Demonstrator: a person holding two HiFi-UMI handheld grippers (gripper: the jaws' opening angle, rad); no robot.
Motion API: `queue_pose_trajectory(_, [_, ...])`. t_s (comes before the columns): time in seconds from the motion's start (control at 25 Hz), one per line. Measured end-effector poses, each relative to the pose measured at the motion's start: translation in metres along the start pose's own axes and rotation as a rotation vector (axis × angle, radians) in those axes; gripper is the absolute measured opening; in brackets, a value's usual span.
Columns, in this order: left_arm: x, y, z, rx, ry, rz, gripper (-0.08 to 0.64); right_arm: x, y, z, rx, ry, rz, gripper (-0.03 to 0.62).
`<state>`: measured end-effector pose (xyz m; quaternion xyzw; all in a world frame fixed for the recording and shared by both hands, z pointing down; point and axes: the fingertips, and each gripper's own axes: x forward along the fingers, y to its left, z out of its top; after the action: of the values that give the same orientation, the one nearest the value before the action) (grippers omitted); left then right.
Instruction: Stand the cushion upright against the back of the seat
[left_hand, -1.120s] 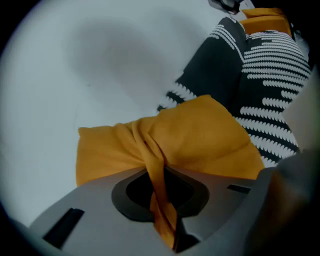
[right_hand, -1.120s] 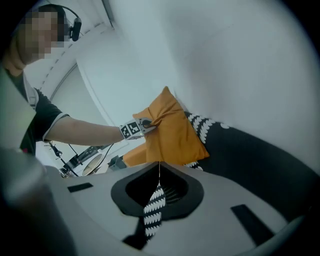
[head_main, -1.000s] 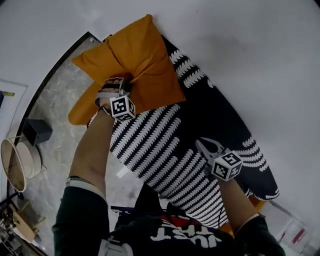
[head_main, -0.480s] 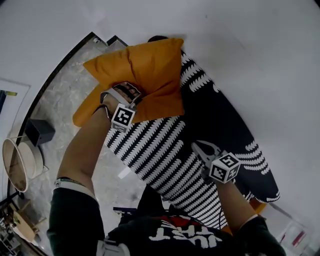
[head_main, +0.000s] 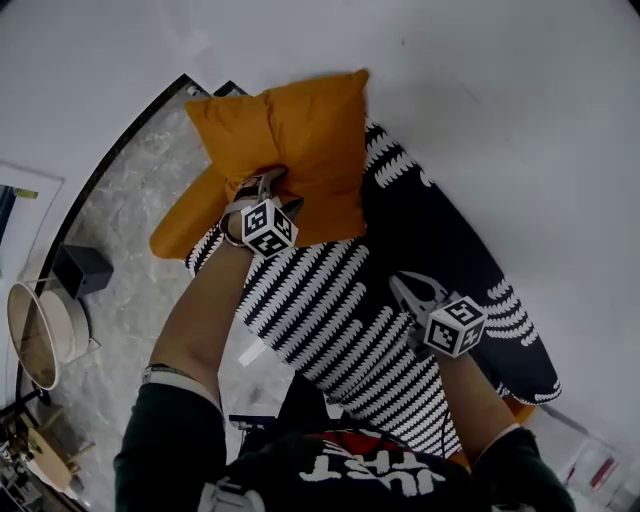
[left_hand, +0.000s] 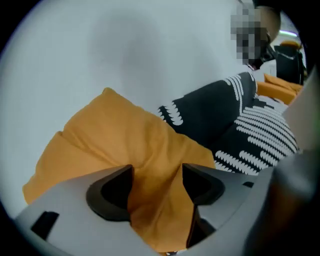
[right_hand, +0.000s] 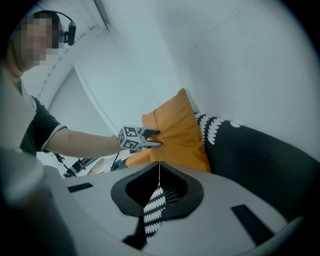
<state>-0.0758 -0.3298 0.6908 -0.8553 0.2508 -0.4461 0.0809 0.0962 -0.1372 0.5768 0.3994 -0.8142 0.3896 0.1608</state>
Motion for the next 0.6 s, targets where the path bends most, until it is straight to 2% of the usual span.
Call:
queue_pose_trajectory(0.08, [-0.014,0.005,0.007,-0.116,-0.034,-0.013,0.348,-0.006,0.007,0.011,-0.007,-0.007,-0.007,0.026])
queue_pose_trajectory(0.24, [-0.038,0.008,0.01,-0.337,-0.116,0.007,0.354,-0.012,0.009,0.023,-0.032,-0.04,-0.008,0.026])
queue_pose_trajectory(0.36, [-0.065,-0.001,0.01,-0.469,-0.175,0.025,0.354,-0.025,0.011,0.03,-0.056,-0.076,-0.012,0.026])
queue_pose_trajectory(0.48, [-0.1,-0.015,0.013,-0.579,-0.241,0.003,0.351,-0.043,0.019,0.039,-0.076,-0.112,-0.017,0.026])
queue_pose_trajectory(0.52, [-0.114,-0.019,0.016,-0.619,-0.271,-0.004,0.339,-0.048,0.022,0.043,-0.081,-0.125,-0.019,0.026])
queue_pose_trajectory(0.6, [-0.144,-0.03,0.022,-0.707,-0.336,-0.011,0.265,-0.062,0.028,0.047,-0.091,-0.147,-0.02,0.026])
